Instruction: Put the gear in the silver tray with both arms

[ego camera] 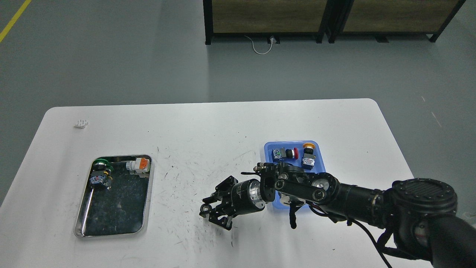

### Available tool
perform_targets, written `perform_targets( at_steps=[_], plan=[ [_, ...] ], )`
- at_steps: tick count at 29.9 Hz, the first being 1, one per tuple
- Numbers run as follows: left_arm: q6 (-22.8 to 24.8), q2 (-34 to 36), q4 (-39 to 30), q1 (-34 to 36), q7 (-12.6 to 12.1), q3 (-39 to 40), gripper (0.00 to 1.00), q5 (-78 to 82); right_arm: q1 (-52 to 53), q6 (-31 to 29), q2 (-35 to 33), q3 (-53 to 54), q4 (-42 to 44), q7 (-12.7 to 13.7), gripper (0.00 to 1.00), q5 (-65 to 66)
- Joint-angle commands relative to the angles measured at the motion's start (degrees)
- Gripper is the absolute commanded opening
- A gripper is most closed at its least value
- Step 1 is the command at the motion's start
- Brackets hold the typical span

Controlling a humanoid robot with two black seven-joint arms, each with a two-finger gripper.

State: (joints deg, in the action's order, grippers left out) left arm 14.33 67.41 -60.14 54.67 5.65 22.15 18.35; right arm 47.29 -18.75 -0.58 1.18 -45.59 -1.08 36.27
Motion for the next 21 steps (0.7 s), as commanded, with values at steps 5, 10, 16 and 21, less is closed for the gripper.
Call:
perform_targets(
  at_steps=[5,10,16,21],
  plan=[
    [0.1,-0.1,-0.1,-0.6,0.2,-0.1,0.98,-0.1,-0.1,0.4,0.6,2.8,2.3,-1.1,0.91,0.1],
    [0.7,-0.3,-0.3,-0.5,0.4,0.4,0.98,-0.2,0.4,0.4,-1.4,7.9,3.0,-0.8,0.99,-0.2],
    [3.9,-1.8,-3.4,0.4,0.5,1.4,0.98,-0.2,2.5,0.6,-9.4,15.6,3.1,-0.7,0.99,-1.5],
    [4.1,-4.5,-11.7,0.3,0.2,1.2,0.98,0.6,4.3,0.5,-19.3,21.3,3.1,-0.7,0.99,-4.6]
  ],
)
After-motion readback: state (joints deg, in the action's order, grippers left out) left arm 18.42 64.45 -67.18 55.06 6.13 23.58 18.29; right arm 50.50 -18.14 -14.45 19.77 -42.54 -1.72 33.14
